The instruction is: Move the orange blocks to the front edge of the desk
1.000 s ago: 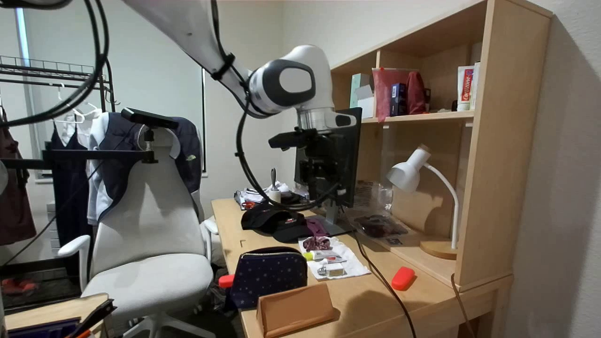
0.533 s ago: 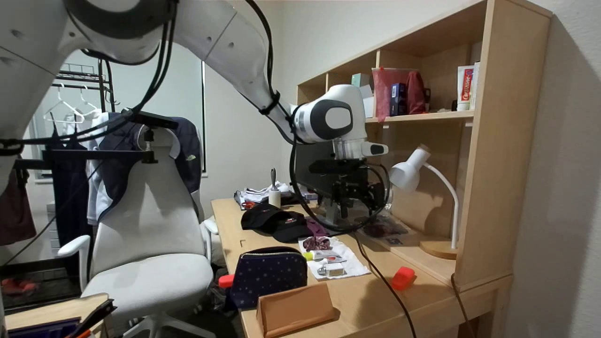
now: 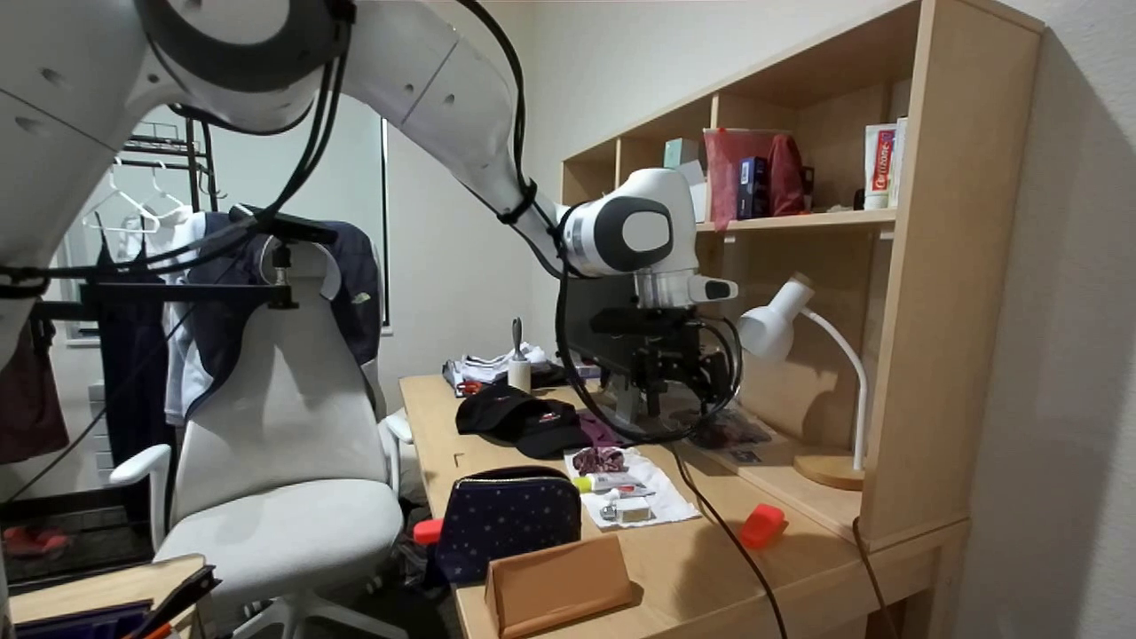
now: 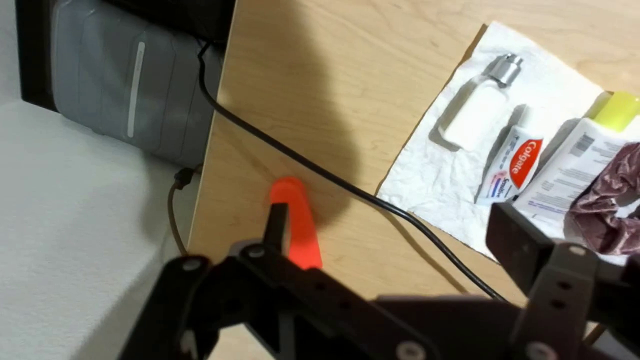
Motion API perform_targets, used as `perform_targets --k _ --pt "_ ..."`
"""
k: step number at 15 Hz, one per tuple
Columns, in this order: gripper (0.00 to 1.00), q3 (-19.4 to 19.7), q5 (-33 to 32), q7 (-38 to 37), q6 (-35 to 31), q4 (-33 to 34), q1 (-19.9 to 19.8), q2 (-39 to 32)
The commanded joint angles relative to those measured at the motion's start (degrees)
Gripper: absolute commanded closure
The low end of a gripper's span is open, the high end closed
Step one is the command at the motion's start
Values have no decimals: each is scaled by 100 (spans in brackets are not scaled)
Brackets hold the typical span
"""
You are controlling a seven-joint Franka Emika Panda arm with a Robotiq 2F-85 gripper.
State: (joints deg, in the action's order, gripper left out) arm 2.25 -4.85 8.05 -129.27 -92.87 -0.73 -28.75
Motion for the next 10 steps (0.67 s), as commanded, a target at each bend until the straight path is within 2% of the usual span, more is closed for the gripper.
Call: perform_targets --k 1,7,10 --pt "0 -209 108 650 177 689 -260 -685" --pt "0 -232 -15 1116 451 2097 -375 -2006" --pt "0 -184 47 862 645 2842 -388 -2613"
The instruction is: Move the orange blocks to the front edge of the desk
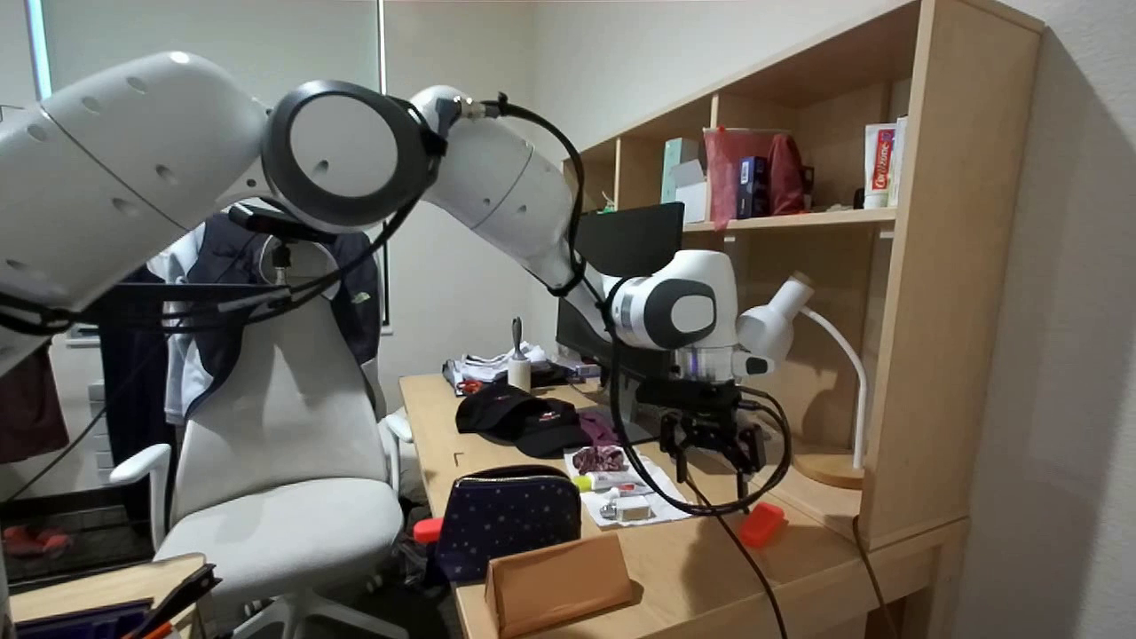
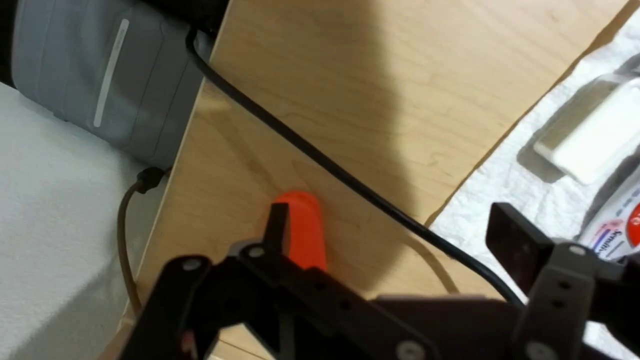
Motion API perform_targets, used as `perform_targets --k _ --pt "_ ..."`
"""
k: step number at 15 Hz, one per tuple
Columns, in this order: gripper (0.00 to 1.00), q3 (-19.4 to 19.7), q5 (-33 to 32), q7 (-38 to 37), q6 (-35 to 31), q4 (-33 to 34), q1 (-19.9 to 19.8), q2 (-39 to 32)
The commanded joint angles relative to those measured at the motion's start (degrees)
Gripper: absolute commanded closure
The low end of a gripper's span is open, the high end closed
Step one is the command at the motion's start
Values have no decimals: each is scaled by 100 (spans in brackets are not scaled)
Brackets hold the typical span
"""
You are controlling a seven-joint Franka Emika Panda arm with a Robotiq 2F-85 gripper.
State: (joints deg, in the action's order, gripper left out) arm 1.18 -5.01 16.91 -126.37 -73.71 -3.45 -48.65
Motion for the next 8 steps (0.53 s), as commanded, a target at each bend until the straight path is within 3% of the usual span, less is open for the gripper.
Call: perform_targets --k 1,7,8 --pt "0 -63 64 -55 444 1138 -125 -775" --pt "0 -195 214 54 1060 2325 -285 -1581" --pt "25 -217 245 59 1187 2467 -304 -1664"
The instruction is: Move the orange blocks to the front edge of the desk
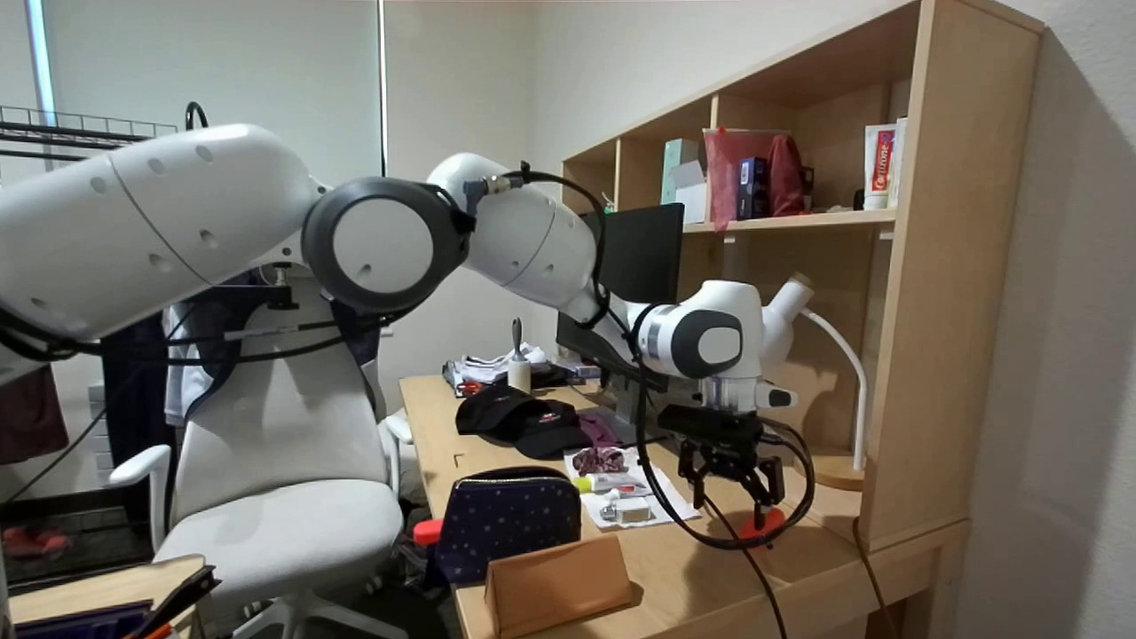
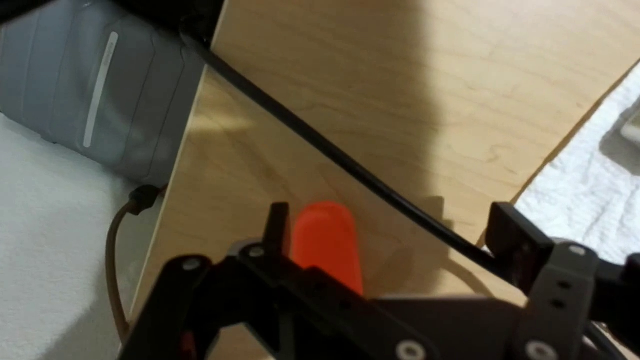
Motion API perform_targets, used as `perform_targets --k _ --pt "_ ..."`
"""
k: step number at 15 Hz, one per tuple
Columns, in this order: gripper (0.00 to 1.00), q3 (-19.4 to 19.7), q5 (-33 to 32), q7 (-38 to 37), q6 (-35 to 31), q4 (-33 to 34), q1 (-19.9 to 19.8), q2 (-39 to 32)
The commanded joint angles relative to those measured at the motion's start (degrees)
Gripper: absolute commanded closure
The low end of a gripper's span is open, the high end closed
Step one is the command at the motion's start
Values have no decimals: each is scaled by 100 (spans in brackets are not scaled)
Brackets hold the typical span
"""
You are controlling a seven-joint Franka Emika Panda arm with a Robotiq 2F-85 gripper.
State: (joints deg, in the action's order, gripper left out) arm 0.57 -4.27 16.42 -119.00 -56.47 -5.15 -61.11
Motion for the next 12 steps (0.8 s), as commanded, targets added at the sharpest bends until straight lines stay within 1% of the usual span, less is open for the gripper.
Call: perform_targets --k 1,2,5,9,10,12 --pt "26 -175 211 101 536 878 -154 -497" --pt "32 -184 234 83 630 993 -163 -548" --pt "54 -217 334 78 835 1310 -210 -713" --pt "80 -226 387 85 1049 1583 -257 -836" --pt "85 -222 392 71 1075 1625 -269 -854" --pt "90 -226 407 70 1124 1704 -294 -886"
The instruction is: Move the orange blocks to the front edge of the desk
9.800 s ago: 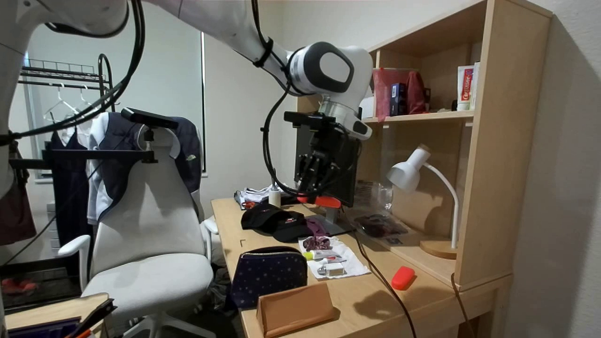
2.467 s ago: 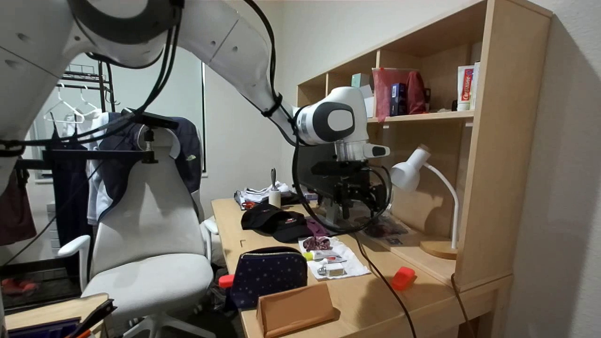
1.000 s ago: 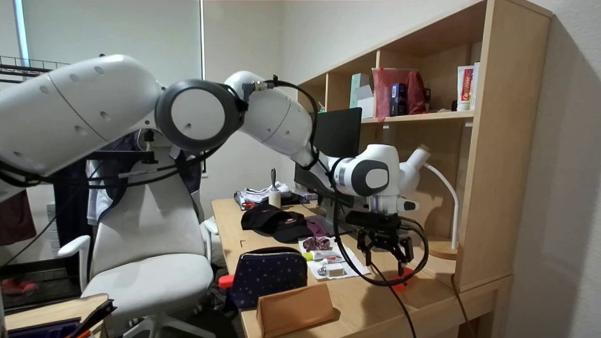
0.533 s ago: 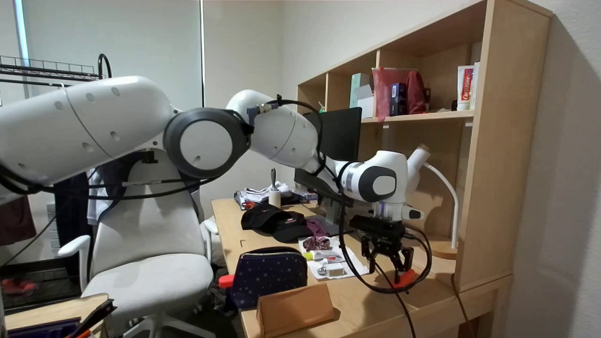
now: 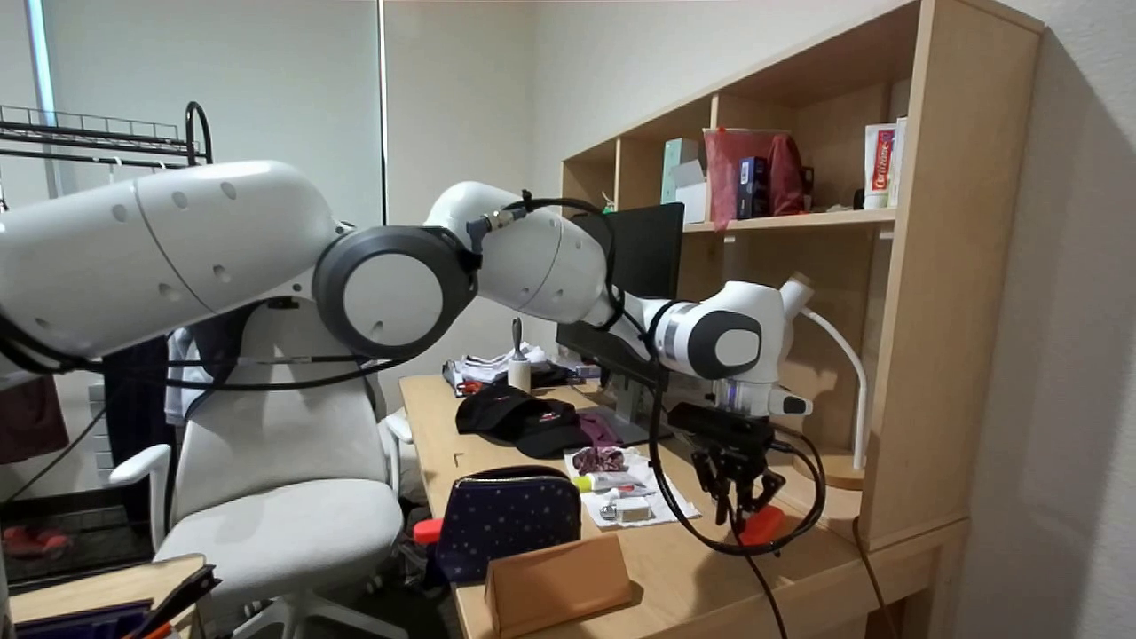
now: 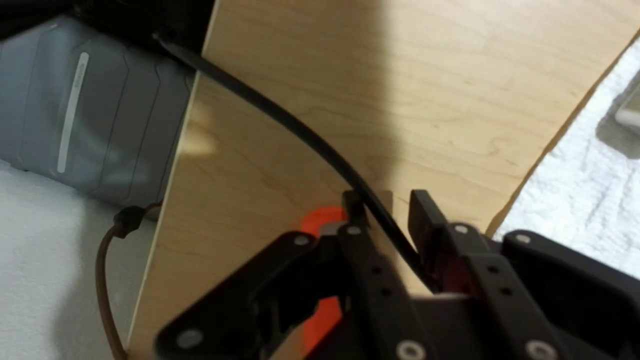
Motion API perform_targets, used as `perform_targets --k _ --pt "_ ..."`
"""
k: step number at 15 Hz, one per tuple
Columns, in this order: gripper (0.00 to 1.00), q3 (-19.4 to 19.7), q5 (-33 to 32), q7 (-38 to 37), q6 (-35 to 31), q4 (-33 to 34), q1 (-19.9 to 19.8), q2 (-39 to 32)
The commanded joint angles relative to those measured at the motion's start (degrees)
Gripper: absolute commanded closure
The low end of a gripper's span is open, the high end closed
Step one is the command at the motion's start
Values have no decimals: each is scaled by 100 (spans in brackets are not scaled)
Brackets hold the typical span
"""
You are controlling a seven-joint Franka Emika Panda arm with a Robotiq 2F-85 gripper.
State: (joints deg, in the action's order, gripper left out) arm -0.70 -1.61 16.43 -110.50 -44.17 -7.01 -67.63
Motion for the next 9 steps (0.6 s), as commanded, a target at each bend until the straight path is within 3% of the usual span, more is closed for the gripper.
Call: perform_targets --k 1,2,4,9 --pt "92 -96 145 64 289 506 -116 -245" --pt "60 -93 147 4 252 466 -117 -215" --pt "61 -46 89 -18 230 433 -69 -149" --pt "31 -21 58 -19 194 522 -39 -197"
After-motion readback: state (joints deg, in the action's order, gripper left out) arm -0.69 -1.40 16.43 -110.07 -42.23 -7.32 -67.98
